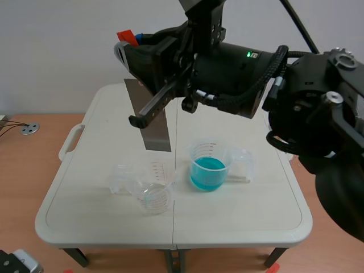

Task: Hold the metal plate by the orange handle, dip it into the blue solution, take it out and point at it, then put the plate back in the beaker on the left.
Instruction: 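Move the plate over the blue solution, then point at the plate with the left hand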

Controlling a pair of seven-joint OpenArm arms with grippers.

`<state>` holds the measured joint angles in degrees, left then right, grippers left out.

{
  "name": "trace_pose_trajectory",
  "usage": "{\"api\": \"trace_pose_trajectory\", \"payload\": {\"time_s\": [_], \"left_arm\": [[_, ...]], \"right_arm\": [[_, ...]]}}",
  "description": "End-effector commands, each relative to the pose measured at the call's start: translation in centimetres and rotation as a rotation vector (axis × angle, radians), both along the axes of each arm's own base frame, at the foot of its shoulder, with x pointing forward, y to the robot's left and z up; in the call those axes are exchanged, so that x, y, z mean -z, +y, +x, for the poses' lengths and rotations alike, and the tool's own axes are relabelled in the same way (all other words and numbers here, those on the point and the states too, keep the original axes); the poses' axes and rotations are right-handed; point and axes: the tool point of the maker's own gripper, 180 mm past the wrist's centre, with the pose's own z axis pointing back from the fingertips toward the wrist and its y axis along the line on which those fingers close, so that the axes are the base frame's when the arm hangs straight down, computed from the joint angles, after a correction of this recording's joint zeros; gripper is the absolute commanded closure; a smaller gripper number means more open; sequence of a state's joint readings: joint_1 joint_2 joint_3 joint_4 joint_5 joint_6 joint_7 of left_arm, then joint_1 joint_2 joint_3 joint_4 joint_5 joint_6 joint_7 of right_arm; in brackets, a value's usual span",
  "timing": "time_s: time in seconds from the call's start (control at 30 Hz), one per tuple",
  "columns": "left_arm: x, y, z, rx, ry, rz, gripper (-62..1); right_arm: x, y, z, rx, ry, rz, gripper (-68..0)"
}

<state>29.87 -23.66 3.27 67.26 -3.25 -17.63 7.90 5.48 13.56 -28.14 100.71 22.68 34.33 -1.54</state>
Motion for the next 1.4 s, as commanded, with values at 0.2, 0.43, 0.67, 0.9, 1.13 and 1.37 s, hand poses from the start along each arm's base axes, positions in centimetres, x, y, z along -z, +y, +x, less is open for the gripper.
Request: {"api": "trace_pose_trajectory", "payload": {"time_s": [0.2, 0.43, 0.67, 0.9, 1.13, 1.37], "left_arm": [[-0.2, -0.1, -0.1, 0.001, -0.004, -0.008, -1.2], [-0.2, 0.0, -0.1, -0.001, -0.005, -0.005, -1.2], [-0.8, 2.2, 0.8, -0.039, -0.030, 0.031, -1.2], [-2.2, 6.3, 2.3, -0.082, -0.073, 0.108, -1.2], [-4.6, 11.6, 4.0, -0.168, -0.142, 0.200, -1.2], [-8.1, 16.0, 6.1, -0.238, -0.262, 0.255, -1.2]], "right_arm": [[-3.1, -1.7, -0.2, 0.038, -0.084, 0.013, -1.3], [-3.9, -4.3, 1.3, 0.119, -0.105, 0.008, -1.3], [-4.1, -6.7, 2.1, 0.159, -0.111, -0.013, -1.3], [-4.0, -8.1, 2.5, 0.180, -0.129, -0.049, -1.3], [-3.6, -9.1, 3.3, 0.210, -0.121, -0.052, -1.3], [-2.7, -9.8, 3.8, 0.216, -0.100, -0.065, -1.3]]}}
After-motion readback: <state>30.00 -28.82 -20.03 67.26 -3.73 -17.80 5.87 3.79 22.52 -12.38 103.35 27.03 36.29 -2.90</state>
